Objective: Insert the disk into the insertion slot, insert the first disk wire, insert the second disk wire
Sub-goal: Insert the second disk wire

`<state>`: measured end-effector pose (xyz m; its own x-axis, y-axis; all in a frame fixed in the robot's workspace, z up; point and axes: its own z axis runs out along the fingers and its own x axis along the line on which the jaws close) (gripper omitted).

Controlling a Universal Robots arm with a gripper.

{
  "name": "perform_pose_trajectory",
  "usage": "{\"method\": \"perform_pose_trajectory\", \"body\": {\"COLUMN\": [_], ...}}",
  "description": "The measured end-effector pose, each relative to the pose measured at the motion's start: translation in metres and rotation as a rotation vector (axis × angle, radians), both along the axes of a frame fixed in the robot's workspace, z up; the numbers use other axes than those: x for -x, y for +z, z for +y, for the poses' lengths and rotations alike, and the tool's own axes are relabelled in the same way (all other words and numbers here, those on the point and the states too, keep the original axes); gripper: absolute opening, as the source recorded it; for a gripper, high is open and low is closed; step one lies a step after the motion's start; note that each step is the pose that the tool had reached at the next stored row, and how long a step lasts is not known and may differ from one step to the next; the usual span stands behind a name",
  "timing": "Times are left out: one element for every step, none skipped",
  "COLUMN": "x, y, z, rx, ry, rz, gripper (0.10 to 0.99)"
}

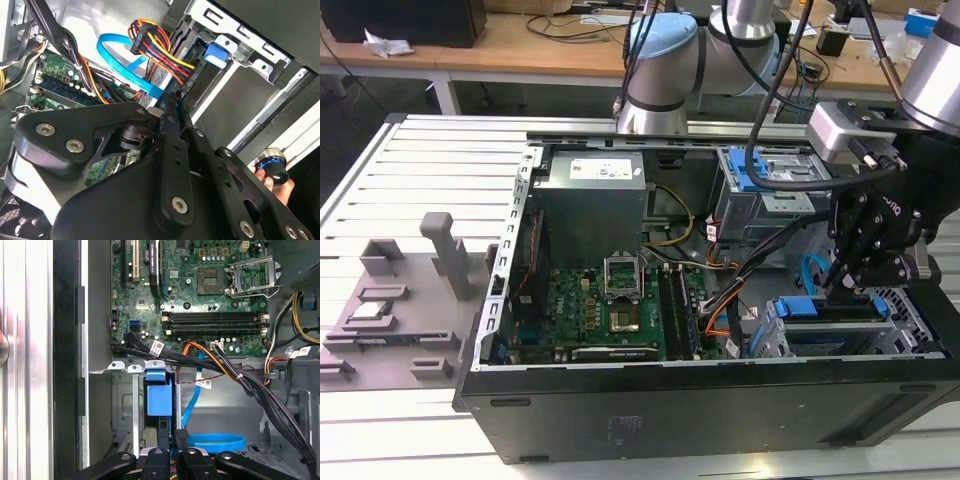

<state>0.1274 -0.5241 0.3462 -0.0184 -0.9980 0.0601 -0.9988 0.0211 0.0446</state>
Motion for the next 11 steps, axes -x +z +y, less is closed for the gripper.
{"method": "perform_pose_trajectory", "body": {"x": [-0.0002,-0.0003,-0.0004,-0.0005,-0.0005,-0.0007,-0.0012,-0.0014,-0.0015,-0.0016,-0.0016], "y": [-0.0004,-0.0014,-0.0021,-0.0027,-0.0039,-0.0048,-0.0064,-0.0072,-0.0078,-0.008,-0.0081], "z": [0.0,0.0,0.0,0.0,0.0,0.0,0.0,0.0,0.0,0.0,0.0], "rx": [0.001,0.002,0.003,0.004,0.005,0.006,0.009,0.01,0.012,0.014,0.016], "ry": [0.0,0.0,0.0,0.0,0.0,0.0,0.0,0.0,0.0,0.0,0.0], "rz": [0.0,0.0,0.0001,-0.0001,0.0,0.0,0.0001,0.0001,0.0,0.0,0.0], "gripper": [0.161,0.161,0.161,0.161,0.161,0.161,0.161,0.161,0.161,0.161,0.161]}}
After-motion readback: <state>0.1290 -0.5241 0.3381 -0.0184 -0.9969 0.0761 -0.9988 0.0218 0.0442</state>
